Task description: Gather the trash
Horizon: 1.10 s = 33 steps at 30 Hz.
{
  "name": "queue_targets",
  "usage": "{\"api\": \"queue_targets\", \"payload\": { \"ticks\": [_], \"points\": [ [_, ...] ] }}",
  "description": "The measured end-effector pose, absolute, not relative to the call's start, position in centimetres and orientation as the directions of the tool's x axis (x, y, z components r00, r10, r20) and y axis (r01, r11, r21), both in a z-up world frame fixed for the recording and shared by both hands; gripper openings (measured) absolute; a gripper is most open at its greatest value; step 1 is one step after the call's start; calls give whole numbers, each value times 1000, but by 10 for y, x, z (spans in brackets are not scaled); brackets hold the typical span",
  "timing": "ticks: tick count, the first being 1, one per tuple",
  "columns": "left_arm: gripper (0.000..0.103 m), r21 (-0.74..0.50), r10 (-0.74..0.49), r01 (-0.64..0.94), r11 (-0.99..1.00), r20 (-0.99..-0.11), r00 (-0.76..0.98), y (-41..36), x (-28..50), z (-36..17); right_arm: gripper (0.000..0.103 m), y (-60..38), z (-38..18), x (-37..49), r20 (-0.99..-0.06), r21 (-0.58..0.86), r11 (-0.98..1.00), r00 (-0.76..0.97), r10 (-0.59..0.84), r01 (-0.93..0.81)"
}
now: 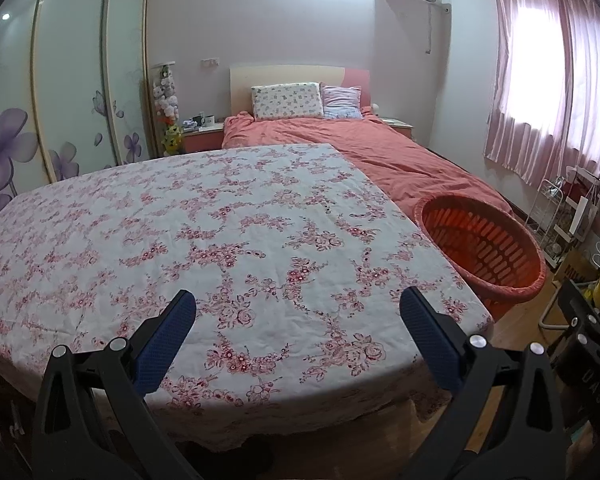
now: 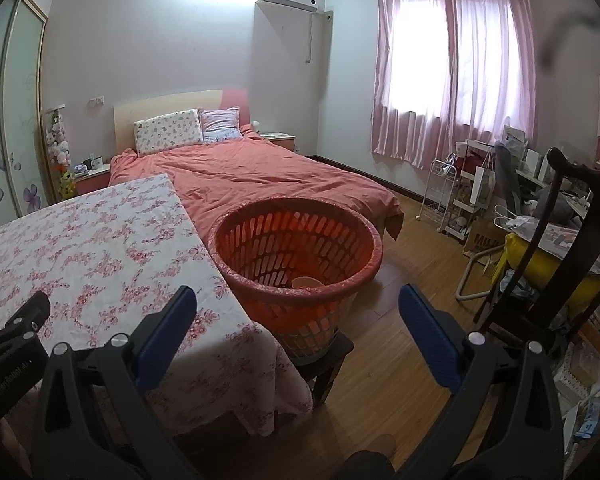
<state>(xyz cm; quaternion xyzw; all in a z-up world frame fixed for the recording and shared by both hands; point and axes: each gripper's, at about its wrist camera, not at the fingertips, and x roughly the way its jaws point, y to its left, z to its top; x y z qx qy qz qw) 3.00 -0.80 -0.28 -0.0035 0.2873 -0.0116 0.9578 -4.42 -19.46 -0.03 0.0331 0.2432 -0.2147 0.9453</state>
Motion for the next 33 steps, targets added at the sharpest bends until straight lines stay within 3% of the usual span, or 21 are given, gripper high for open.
{"api": "queue_targets", "payload": {
  "ticks": [33],
  "points": [
    [100,-35,-16,-5,999,-572,820,2,33,-6,99,-190,-10,-32,-530,-83,900,746,-403,428]
  ]
}}
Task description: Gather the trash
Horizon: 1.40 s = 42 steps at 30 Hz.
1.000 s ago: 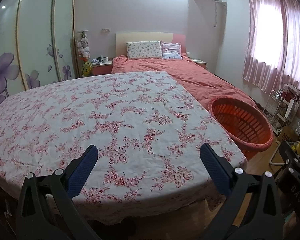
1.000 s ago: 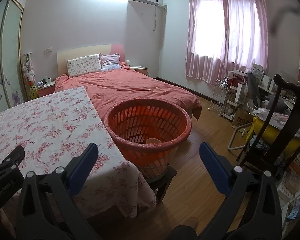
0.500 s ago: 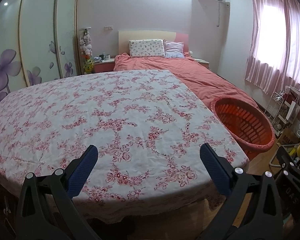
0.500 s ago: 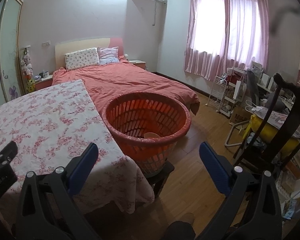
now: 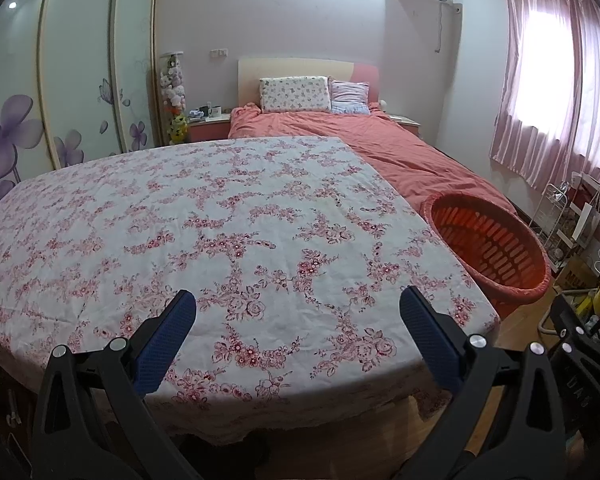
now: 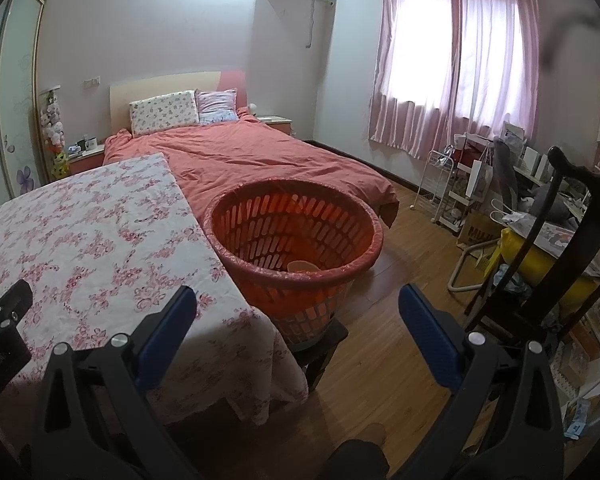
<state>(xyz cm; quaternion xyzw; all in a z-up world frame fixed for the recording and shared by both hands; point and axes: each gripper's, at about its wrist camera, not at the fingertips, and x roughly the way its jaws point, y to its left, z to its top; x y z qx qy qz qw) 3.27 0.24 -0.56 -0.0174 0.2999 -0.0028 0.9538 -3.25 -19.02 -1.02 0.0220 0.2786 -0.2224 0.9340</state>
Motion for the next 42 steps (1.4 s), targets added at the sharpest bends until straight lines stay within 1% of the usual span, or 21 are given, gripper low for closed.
{"api": "queue_targets", "payload": {
  "ticks": [6,42],
  "points": [
    [100,-36,-17,-4,999,-575,818,2,31,-7,99,-190,-14,-31,-547,-82,904,739,-394,420],
    [100,-37,-27,7,999,-580,814,-2,27,-9,99,-190,-18,-32,-549,-78,904,739,-391,420]
  ]
}}
